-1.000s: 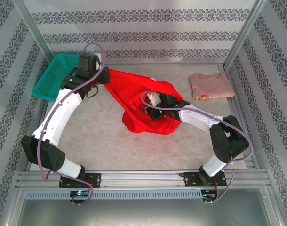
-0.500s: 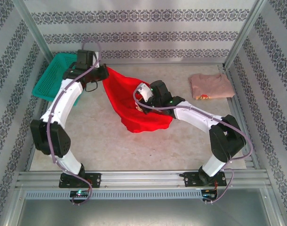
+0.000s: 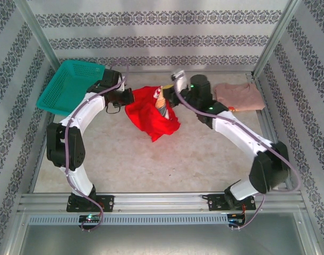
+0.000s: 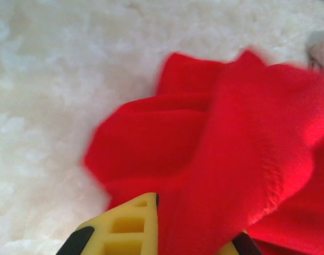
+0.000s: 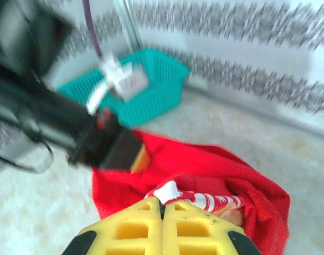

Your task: Fold the inside-out t-shirt

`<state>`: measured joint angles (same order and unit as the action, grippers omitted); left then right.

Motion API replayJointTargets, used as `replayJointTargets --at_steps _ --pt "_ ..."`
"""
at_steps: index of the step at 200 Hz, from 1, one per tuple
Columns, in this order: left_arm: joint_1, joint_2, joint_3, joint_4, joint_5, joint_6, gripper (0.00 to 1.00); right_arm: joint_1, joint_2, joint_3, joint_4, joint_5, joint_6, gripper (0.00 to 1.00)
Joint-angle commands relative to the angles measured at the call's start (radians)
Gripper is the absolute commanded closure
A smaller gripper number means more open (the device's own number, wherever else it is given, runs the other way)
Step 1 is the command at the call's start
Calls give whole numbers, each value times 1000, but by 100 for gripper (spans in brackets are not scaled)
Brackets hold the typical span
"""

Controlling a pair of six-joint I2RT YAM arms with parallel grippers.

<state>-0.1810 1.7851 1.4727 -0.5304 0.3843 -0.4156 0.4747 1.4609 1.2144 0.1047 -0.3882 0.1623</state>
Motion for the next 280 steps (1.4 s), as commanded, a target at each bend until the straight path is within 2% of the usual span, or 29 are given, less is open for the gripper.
replayJointTargets --at_steps 1,25,40,49,60,85,104,123,136,155,179,205,223,241,249,256,280 --pt "59 -32 -98 83 -36 -65 100 -91 -149 -54 183 -76 163 100" --pt "75 -29 -197 122 -77 -75 100 -155 -201 -114 246 -104 231 100" --pt "74 -16 -263 157 -53 -87 97 -177 -203 -141 269 -138 254 100" --pt "74 -16 -296 176 -33 -93 90 -187 -202 -158 274 -163 258 100" --pt "74 -40 -341 195 -22 -95 76 -196 -197 -170 248 -190 243 100" --pt "68 -205 -448 275 -37 -91 52 -208 -170 -174 215 -263 218 100" --pt "45 -322 -484 318 -24 -68 40 -209 -142 -153 182 -345 177 100" --pt "-15 -358 -488 436 85 -33 32 -211 -118 -135 176 -432 151 100" --pt "-70 -315 -450 494 165 -5 31 -215 -112 -127 167 -467 131 100" --pt "-132 -186 -301 418 200 34 31 -223 -108 -111 154 -516 114 100" --pt "-148 -22 -146 334 194 11 30 -227 -105 -87 137 -548 96 100" --pt "-164 171 46 196 264 -16 30 -232 -100 -71 143 -554 94 100" --pt "-181 271 118 184 347 -68 37 -234 -90 -49 161 -543 107 100" --pt "-180 300 77 295 419 -186 72 -247 -91 -11 191 -505 138 100" --pt "-178 293 41 345 419 -221 89 -256 -95 4 222 -487 166 100" --pt "-172 283 10 376 410 -237 100 -263 -101 17 248 -473 190 100" --pt "-116 222 -119 463 334 -299 100 -275 -120 53 320 -446 267 100"
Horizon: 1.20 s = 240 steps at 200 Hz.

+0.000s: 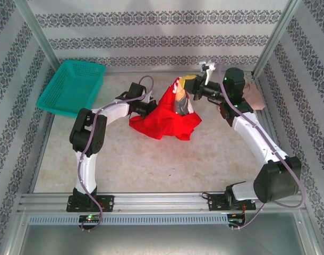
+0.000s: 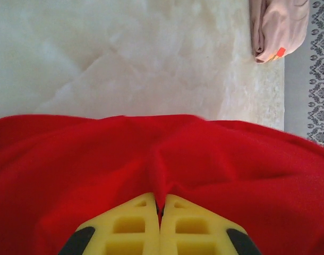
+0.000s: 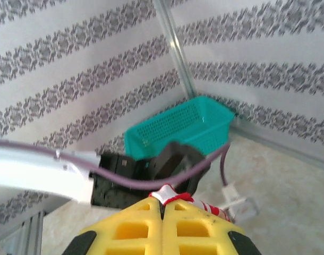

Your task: Fold the inside-out t-shirt

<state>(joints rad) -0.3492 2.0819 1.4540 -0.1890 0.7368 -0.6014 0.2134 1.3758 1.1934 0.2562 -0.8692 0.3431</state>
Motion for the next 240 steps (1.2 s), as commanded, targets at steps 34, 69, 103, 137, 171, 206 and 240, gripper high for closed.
replayJointTargets --at_steps 34,69,103,137,171,206,240 --pt "170 -262 -335 232 -156 -180 100 -14 -122 -15 123 68 69 100" --pt "216 -541 -560 201 -382 -130 100 -14 -254 -291 -61 245 -20 100" --pt "198 -675 -725 197 -423 -76 100 18 -295 -521 -157 403 -16 100" --pt "113 -833 -751 99 -519 62 51 73 -321 -631 -262 492 -13 100" --pt "-146 -793 -632 56 -507 313 35 109 -355 -664 -284 518 5 100" --pt "-261 -622 -527 2 -390 503 27 100 -366 -617 -334 524 -24 100" --pt "-361 -592 -491 -25 -411 627 23 83 -338 -581 -349 501 -47 100"
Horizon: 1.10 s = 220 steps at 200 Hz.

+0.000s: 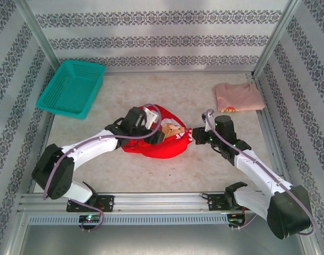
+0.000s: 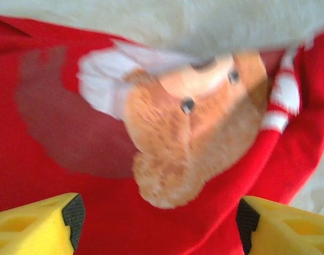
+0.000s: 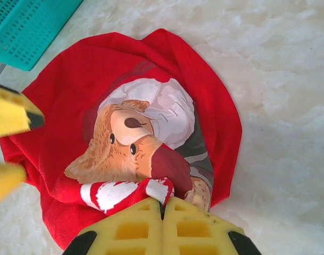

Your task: Fold the inside-out t-shirt

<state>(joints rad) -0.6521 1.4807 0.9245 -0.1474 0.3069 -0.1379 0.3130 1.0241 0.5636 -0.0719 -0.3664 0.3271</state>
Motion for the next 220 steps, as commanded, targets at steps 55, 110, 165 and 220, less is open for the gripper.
replayJointTargets --at_steps 55,110,165,220 --pt "-63 151 129 -126 6 197 58 -22 22 64 -21 -12 -45 100" --pt "-33 206 219 -123 55 155 83 -25 1 48 -38 -16 -71 100" --pt "53 120 308 -122 205 -92 100 -14 -27 44 -78 95 -85 100" --pt "145 -40 370 -171 422 -466 100 190 166 377 -444 748 -146 85"
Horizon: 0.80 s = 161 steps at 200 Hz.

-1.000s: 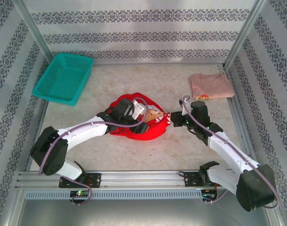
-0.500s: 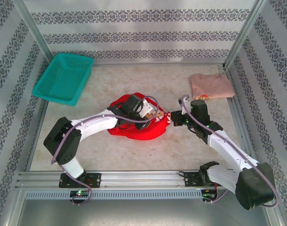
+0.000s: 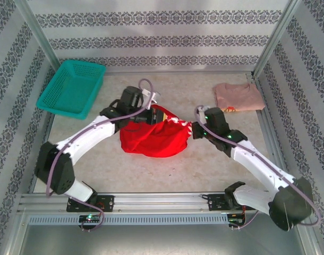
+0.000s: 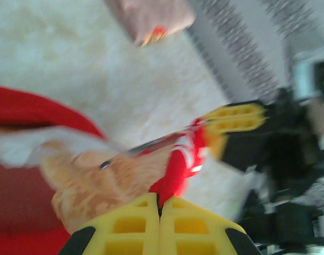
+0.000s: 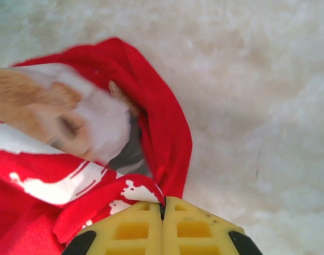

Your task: Fold the inside-out t-shirt

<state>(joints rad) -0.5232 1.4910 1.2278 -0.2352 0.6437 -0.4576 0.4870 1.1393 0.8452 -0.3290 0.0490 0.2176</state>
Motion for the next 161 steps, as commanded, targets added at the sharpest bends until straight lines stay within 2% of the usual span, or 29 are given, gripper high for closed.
replayJointTargets --at_steps 1,16,30,51,72,95,117,146,161 --pt "17 -50 69 -86 85 -147 100 17 50 96 -189 333 -38 85" --pt "18 -49 86 -117 88 -147 100 42 6 78 -174 286 -65 69" --pt "18 -41 107 -142 82 -151 100 101 -94 9 -107 155 -108 54" --pt "20 -35 127 -169 78 -149 100 213 -255 -119 22 38 -112 42" --pt "21 -34 130 -175 74 -145 100 332 -324 -226 161 -9 -145 40" --pt "23 -37 133 -187 73 -130 100 411 -218 -235 281 -27 -189 42" --pt "28 -39 133 -192 64 -124 100 417 -66 -186 356 -5 -221 47" --pt "36 -38 137 -198 70 -115 100 351 121 -141 441 -6 -223 43" --pt "41 -37 138 -205 72 -112 100 300 177 -149 539 -52 -210 40"
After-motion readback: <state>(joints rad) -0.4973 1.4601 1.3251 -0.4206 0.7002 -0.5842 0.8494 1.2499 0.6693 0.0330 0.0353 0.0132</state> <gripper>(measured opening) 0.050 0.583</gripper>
